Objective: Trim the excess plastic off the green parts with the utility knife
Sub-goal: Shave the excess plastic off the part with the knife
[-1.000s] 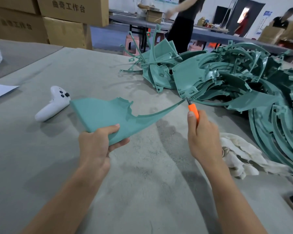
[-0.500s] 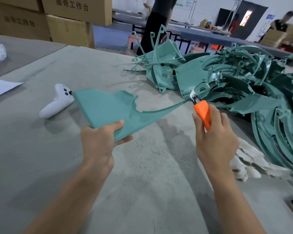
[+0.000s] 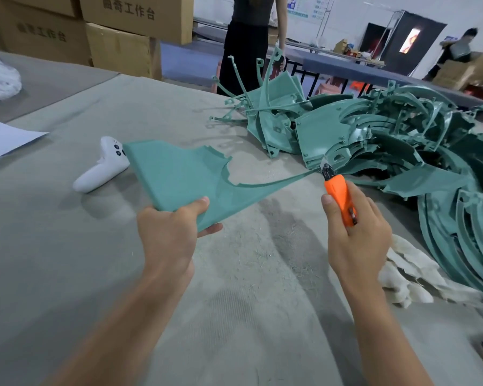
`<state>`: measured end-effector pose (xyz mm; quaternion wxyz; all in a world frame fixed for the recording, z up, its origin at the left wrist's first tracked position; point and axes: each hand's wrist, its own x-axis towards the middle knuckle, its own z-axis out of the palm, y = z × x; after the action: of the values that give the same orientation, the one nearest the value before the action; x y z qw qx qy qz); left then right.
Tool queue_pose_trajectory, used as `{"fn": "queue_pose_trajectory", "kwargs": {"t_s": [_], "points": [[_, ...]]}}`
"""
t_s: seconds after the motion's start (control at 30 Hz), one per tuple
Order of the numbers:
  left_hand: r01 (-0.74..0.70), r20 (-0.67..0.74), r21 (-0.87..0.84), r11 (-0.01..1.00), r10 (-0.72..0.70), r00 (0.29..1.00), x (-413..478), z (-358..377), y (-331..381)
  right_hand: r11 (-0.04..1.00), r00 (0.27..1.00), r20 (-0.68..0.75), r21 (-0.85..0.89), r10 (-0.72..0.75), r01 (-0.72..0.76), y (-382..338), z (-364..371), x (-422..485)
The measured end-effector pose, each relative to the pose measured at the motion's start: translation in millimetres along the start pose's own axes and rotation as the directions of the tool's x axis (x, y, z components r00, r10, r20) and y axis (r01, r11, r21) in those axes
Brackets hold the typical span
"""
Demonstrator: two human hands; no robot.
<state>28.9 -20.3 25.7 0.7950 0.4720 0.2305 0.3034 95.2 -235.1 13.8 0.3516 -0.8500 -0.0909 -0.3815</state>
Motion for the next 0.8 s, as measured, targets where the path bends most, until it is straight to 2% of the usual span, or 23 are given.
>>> {"fn": "queue_pose_trajectory", "kwargs": {"t_s": [0.1, 0.2, 0.3, 0.37, 0.47, 0.53, 0.63, 0.7, 0.8], "points": [[-0.025, -0.002, 0.005, 1.0, 0.025, 1.0, -2, 1, -1, 0.98, 0.998, 0.053, 0.193, 0.026, -0.036, 0, 3, 0], [-0.061, -0.026, 0.031, 0.998, 0.061, 0.998, -1, 1, -3, 0.952, 0.996, 0.065, 0.297, 0.054, -0.071, -5, 3, -1], [-0.098, -0.059, 0.064, 0.993, 0.102, 0.993, 2, -1, -5, 0.867, 0.983, 0.01, 0.47, 0.181, -0.165, -9, -1, 2], [-0.12, -0.062, 0.071, 0.99, 0.124, 0.99, 3, -1, -6, 0.831, 0.97, -0.023, 0.521, 0.244, -0.197, -9, -4, 5], [-0.169, -0.034, 0.119, 0.978, 0.175, 0.984, 1, 1, -8, 0.834, 0.97, 0.06, 0.5, 0.234, -0.232, -10, -2, 2], [-0.21, 0.0, 0.162, 0.964, 0.213, 0.977, -3, 3, -10, 0.847, 0.955, 0.217, 0.45, 0.204, -0.283, -15, 3, -4], [-0.286, 0.048, 0.226, 0.931, 0.282, 0.958, -12, 5, -10, 0.874, 0.886, 0.443, 0.368, 0.136, -0.318, -26, 15, -15], [-0.319, 0.061, 0.271, 0.908, 0.315, 0.947, -16, 7, -11, 0.902, 0.857, 0.505, 0.317, 0.102, -0.293, -34, 22, -23], [-0.337, 0.055, 0.327, 0.883, 0.338, 0.939, -18, 9, -11, 0.932, 0.854, 0.517, 0.279, 0.057, -0.231, -42, 27, -30]]}}
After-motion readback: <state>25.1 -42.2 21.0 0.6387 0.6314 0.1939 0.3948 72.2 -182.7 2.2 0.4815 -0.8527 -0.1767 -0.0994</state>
